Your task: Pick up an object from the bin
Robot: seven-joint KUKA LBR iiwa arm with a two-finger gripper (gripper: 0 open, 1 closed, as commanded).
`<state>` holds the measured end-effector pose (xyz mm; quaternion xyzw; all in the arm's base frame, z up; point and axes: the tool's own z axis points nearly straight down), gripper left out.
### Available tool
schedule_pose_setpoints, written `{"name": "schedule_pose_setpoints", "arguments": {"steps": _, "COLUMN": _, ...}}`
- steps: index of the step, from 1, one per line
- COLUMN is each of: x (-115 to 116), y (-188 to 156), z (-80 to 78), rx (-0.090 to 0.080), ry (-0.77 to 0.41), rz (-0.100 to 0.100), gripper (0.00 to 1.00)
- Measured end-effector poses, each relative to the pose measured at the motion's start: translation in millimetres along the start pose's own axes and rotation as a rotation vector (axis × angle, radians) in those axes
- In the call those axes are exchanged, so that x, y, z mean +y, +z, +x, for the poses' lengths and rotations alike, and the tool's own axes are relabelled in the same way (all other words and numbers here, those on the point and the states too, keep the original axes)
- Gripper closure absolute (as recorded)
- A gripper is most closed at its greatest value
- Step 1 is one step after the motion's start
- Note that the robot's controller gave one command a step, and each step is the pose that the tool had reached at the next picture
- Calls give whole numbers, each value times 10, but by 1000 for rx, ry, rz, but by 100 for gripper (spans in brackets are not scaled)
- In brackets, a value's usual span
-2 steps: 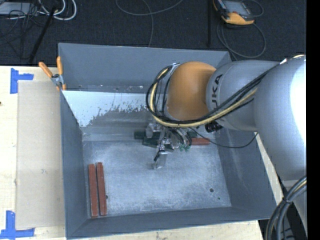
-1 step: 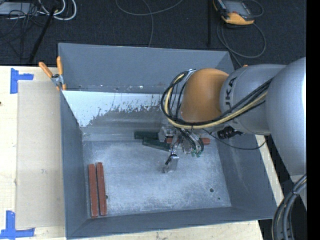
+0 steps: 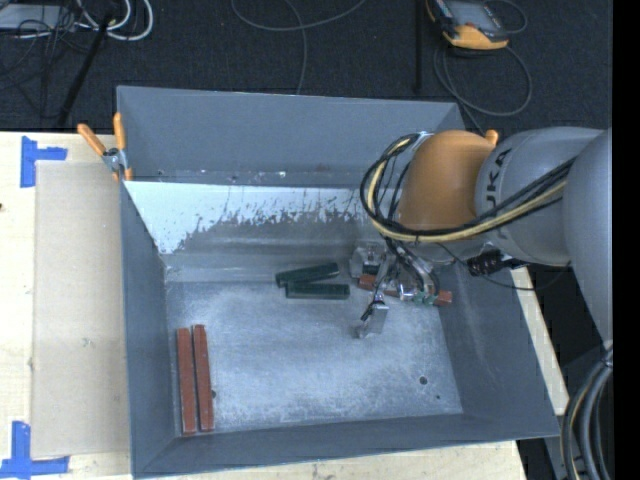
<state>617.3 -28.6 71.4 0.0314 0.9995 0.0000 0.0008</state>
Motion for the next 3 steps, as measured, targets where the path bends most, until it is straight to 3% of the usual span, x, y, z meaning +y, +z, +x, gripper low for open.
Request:
{"name": "schedule_pose_setpoints", "arguments": {"steps": 1, "x": 666, "y": 13, "z": -7, "rx": -1, "ry": -15, "rz": -3, "gripper": 0}}
{"name": "schedule_pose_setpoints", "arguments": {"steps": 2, "x": 629, "y": 9, "z": -10, "rx": 0, "ry": -10, "rz": -1, "gripper": 100}}
{"name": "schedule_pose_setpoints", "arguments": {"steps": 3, "x": 1054, "y": -1590, "z": 208, "rx": -8, "ry": -206, "rz": -2, "gripper": 100}}
